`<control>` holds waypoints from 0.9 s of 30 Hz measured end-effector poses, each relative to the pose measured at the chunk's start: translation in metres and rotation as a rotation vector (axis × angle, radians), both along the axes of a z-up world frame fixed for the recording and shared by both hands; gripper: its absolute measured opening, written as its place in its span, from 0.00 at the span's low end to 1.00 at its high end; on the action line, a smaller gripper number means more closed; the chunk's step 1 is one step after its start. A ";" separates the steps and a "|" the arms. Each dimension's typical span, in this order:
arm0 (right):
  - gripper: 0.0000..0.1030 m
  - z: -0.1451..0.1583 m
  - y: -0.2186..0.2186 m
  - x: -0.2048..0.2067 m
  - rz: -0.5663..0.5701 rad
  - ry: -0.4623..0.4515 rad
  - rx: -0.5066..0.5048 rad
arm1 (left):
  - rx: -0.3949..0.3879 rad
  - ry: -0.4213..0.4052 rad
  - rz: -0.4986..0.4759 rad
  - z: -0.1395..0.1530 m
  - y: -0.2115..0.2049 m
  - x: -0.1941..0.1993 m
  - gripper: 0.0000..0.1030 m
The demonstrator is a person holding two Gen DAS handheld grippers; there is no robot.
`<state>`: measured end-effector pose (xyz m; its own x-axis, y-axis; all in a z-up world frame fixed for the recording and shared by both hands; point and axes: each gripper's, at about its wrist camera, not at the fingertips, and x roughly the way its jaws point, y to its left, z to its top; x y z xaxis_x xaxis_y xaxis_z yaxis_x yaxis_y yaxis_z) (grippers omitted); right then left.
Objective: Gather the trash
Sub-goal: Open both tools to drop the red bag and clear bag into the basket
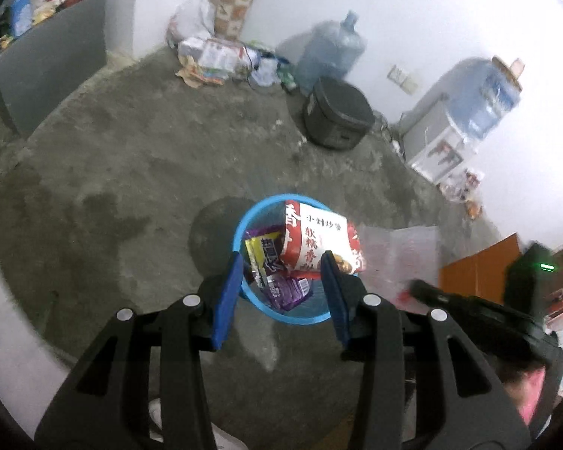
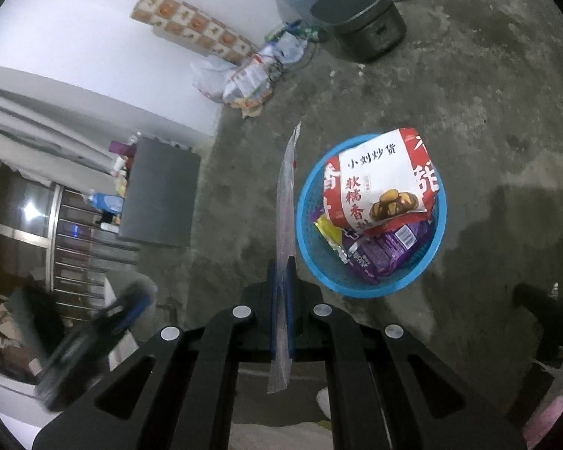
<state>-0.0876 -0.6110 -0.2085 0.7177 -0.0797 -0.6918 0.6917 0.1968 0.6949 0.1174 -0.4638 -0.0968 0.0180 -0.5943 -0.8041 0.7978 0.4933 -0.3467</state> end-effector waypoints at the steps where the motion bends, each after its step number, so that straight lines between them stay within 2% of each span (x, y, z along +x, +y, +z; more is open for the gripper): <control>1: 0.04 -0.001 -0.002 0.004 0.004 0.000 0.001 | -0.008 -0.010 0.009 0.010 0.011 0.002 0.40; 5: 0.04 -0.014 -0.019 0.036 0.038 0.022 -0.002 | -0.021 -0.045 0.070 0.044 0.061 0.015 0.49; 7: 0.05 -0.026 -0.027 0.050 0.052 0.033 0.003 | -0.023 -0.068 0.122 0.058 0.094 0.021 0.51; 9: 0.08 -0.047 -0.036 0.067 0.056 0.106 -0.018 | -0.032 -0.081 0.175 0.068 0.127 0.026 0.53; 11: 0.30 -0.082 -0.046 0.081 0.080 0.222 -0.012 | -0.039 -0.093 0.205 0.073 0.152 0.028 0.54; 13: 0.36 -0.112 -0.051 0.084 0.066 0.336 0.039 | -0.041 -0.113 0.244 0.078 0.182 0.030 0.56; 15: 0.37 -0.128 -0.052 0.080 0.058 0.364 0.086 | -0.035 -0.134 0.284 0.080 0.208 0.032 0.57; 17: 0.49 -0.126 -0.050 0.075 0.042 0.377 0.074 | -0.038 -0.145 0.316 0.082 0.232 0.034 0.57; 22: 0.54 -0.091 -0.044 0.073 0.033 0.378 -0.084 | -0.047 -0.159 0.393 0.084 0.278 0.037 0.58; 25: 0.64 -0.086 -0.047 0.099 0.103 0.430 -0.176 | -0.053 -0.187 0.413 0.085 0.290 0.035 0.58; 27: 0.70 -0.095 -0.050 0.126 0.171 0.485 -0.223 | -0.050 -0.207 0.419 0.088 0.296 0.032 0.58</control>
<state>0.0382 -0.6610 -0.3034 0.3370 -0.1721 -0.9256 0.8669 0.4402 0.2338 0.1498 -0.1679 -0.0090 0.4215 -0.5392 -0.7291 0.5883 0.7744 -0.2326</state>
